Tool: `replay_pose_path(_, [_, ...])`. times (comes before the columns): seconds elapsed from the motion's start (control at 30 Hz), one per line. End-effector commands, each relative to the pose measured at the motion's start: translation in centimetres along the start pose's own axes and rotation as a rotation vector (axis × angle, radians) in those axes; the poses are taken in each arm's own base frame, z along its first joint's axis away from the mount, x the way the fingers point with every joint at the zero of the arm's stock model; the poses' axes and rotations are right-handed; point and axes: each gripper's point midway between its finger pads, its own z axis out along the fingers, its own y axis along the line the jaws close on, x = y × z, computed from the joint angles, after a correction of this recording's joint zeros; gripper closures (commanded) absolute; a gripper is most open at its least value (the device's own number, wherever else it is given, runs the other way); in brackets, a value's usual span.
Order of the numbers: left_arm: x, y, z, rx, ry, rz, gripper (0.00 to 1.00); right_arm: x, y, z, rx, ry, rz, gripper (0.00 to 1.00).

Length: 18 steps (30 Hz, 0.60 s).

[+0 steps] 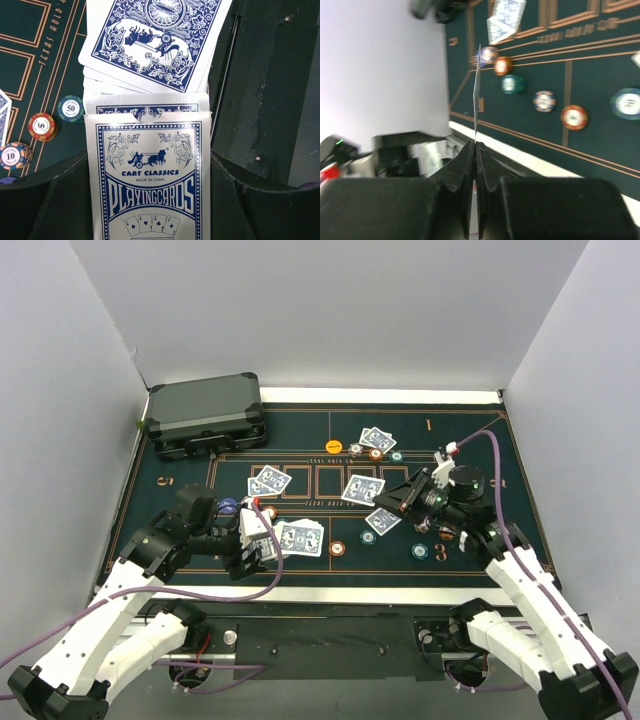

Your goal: Distribute texas hold em gaming equipment

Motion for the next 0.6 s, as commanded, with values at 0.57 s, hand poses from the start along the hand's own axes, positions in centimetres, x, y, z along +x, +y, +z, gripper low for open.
replay_pose_path(0.57, [-2.0,0.4,-0.2,-0.001,-0.057,0.043,1.00,-2.0,-19.2,4.5,0.467,0.082,0.009,1.00])
